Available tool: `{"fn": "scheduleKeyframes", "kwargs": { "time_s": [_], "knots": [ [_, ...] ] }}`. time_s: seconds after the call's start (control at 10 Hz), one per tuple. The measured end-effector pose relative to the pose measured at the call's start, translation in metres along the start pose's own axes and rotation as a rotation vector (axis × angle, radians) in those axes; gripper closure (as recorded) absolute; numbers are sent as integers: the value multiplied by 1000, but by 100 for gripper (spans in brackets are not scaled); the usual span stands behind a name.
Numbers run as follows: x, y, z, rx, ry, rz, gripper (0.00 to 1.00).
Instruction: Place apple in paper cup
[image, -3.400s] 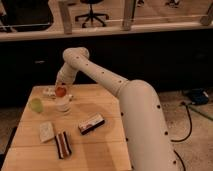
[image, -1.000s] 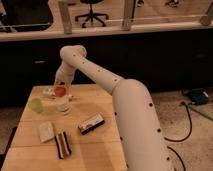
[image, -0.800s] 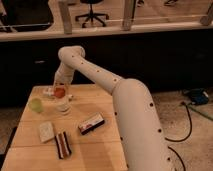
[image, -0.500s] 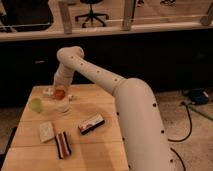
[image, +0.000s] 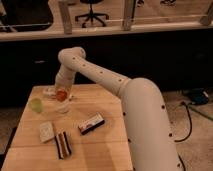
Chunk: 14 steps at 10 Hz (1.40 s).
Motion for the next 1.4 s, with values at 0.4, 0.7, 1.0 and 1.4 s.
{"fn": "scheduleKeyframes", "kwargs": {
  "time_s": [0.4, 0.7, 1.0, 1.4],
  "knots": [
    [-4, 1, -1, -4, -7, -2, 24],
    [-3, 5, -1, -3, -12, -7, 20],
    [-5, 9, -3, 5, -12, -8, 20],
    [-6, 13, -5, 22, -19, -21, 20]
  ]
}}
